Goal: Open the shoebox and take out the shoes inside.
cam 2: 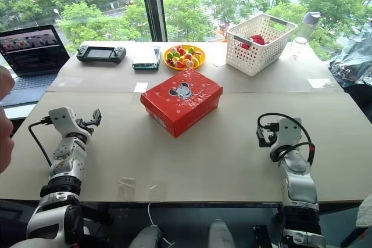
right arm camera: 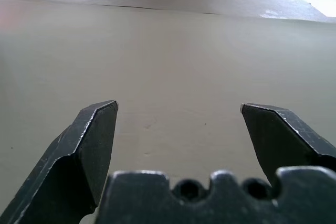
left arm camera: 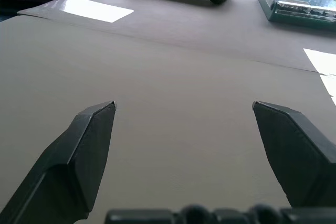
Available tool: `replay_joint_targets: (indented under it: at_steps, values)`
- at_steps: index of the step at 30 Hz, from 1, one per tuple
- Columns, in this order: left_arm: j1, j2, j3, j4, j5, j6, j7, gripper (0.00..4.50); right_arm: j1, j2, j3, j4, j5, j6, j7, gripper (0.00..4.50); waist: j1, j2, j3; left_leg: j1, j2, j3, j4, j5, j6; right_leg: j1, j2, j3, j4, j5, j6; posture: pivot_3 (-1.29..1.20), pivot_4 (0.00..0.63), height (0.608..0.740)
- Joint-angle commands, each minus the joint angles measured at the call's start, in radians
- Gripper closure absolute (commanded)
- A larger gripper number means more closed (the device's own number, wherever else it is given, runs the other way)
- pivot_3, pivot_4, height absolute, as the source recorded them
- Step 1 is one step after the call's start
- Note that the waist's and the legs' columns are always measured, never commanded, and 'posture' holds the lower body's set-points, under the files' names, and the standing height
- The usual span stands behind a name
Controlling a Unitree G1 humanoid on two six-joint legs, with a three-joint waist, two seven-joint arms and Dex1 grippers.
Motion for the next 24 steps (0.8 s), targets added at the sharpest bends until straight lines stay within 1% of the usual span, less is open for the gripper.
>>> replay_joint_targets:
  at_steps: [1,3,8,9,12,13,14,15,18,19,20,21,22,23,24]
  values:
    - [-0.011,0.020,-0.013,-0.016,0.019,0.000,-0.002,0.00,-0.002,-0.007,-0.020,-0.029,0.007,-0.027,-0.003,0.07,0.000,0.000,0.000,0.000,0.000,0.000,0.000,0.000,0.000,0.000,0.000,0.000,0.000,0.000,0.000,0.00,0.150,0.724]
    - [-0.013,0.028,-0.026,0.003,0.036,0.029,0.010,0.00,-0.002,-0.008,-0.020,-0.028,0.007,-0.028,-0.002,0.07,0.000,0.000,0.000,0.000,0.000,0.000,0.000,0.000,0.000,0.000,0.000,0.000,0.000,0.000,0.000,0.00,0.150,0.724]
    - [-0.023,0.039,-0.018,0.035,0.035,0.021,-0.003,0.00,0.003,-0.008,-0.020,-0.026,0.004,-0.030,-0.003,0.07,-0.001,0.000,0.000,0.000,0.000,0.000,0.000,0.000,0.000,0.000,0.000,0.000,0.000,0.000,0.000,0.00,0.150,0.724]
    - [-0.023,0.040,-0.014,0.037,0.035,0.016,0.002,0.54,0.005,-0.008,-0.020,-0.028,0.004,-0.030,-0.003,0.00,-0.001,0.000,0.000,0.000,0.000,0.000,0.000,0.000,0.000,0.000,0.000,0.000,0.000,0.000,0.000,0.00,0.150,0.724]
    - [-0.018,0.045,-0.020,0.036,0.041,-0.003,-0.014,1.51,0.013,-0.006,-0.019,-0.036,0.006,-0.034,0.001,0.00,-0.001,0.000,0.000,0.000,0.000,0.000,0.000,0.000,0.000,0.000,0.000,0.000,0.000,0.000,0.000,0.00,0.150,0.724]
    - [-0.016,0.046,-0.020,0.038,0.041,-0.005,-0.018,1.95,0.016,-0.004,-0.020,-0.039,0.008,-0.037,0.002,0.50,0.000,0.000,0.000,0.000,0.000,0.000,0.000,0.000,0.000,0.000,0.000,0.000,0.000,0.000,0.000,0.00,0.150,0.724]
    - [-0.016,0.047,-0.020,0.038,0.042,-0.005,-0.021,2.26,0.020,-0.004,-0.020,-0.042,0.008,-0.040,0.003,0.67,0.000,0.000,0.000,0.000,0.000,0.000,0.000,0.000,0.000,0.000,0.000,0.000,0.000,0.000,0.000,0.00,0.150,0.724]
    - [-0.015,0.047,-0.019,0.039,0.041,-0.005,-0.023,2.54,0.022,-0.003,-0.021,-0.044,0.009,-0.042,0.003,0.95,0.000,0.000,0.000,0.000,0.000,0.000,0.000,0.000,0.000,0.000,0.000,0.000,0.000,0.000,0.000,0.00,0.150,0.724]
    - [-0.016,0.047,-0.019,0.045,0.043,-0.007,-0.027,3.66,0.026,-0.004,-0.021,-0.045,0.009,-0.045,0.002,1.97,-0.001,0.000,0.000,0.000,0.000,0.000,0.000,0.000,0.000,0.000,0.000,0.000,0.000,0.000,0.000,0.00,0.150,0.724]
    - [-0.016,0.048,-0.019,0.046,0.043,-0.008,-0.028,3.88,0.027,-0.004,-0.021,-0.046,0.009,-0.046,0.002,2.17,-0.001,0.000,0.000,0.000,0.000,0.000,0.000,0.000,0.000,0.000,0.000,0.000,0.000,0.000,0.000,0.00,0.150,0.724]
    - [-0.016,0.048,-0.019,0.047,0.043,-0.009,-0.029,4.31,0.027,-0.004,-0.021,-0.046,0.009,-0.046,0.001,2.61,-0.001,0.000,0.000,0.000,0.000,0.000,0.000,0.000,0.000,0.000,0.000,0.000,0.000,0.000,0.000,0.00,0.150,0.724]
    - [-0.017,0.048,-0.019,0.048,0.043,-0.009,-0.030,4.50,0.028,-0.004,-0.021,-0.047,0.009,-0.047,0.002,2.98,-0.001,0.000,0.000,0.000,0.000,0.000,0.000,0.000,0.000,0.000,0.000,0.000,0.000,0.000,0.000,0.00,0.150,0.724]
    - [-0.017,0.049,-0.020,0.050,0.043,-0.010,-0.033,4.50,0.029,-0.003,-0.020,-0.048,0.010,-0.047,0.002,3.28,0.000,0.000,0.000,0.000,0.000,0.000,0.000,0.000,0.000,0.000,0.000,0.000,0.000,0.000,0.000,0.00,0.150,0.724]
    - [-0.020,0.049,-0.022,0.054,0.045,-0.011,-0.036,4.50,0.032,-0.005,-0.012,-0.053,0.007,-0.041,0.008,3.70,0.000,0.000,0.000,0.000,0.000,0.000,0.000,0.000,0.000,0.000,0.000,0.000,0.000,0.000,0.000,0.00,0.150,0.724]
    - [-0.030,0.049,-0.031,0.065,0.050,-0.010,-0.047,4.50,0.034,-0.011,0.012,-0.065,0.000,-0.034,0.026,4.01,0.000,0.000,0.000,0.000,0.000,0.000,0.000,0.000,0.000,0.000,0.000,0.000,0.000,0.000,0.000,0.00,0.150,0.724]
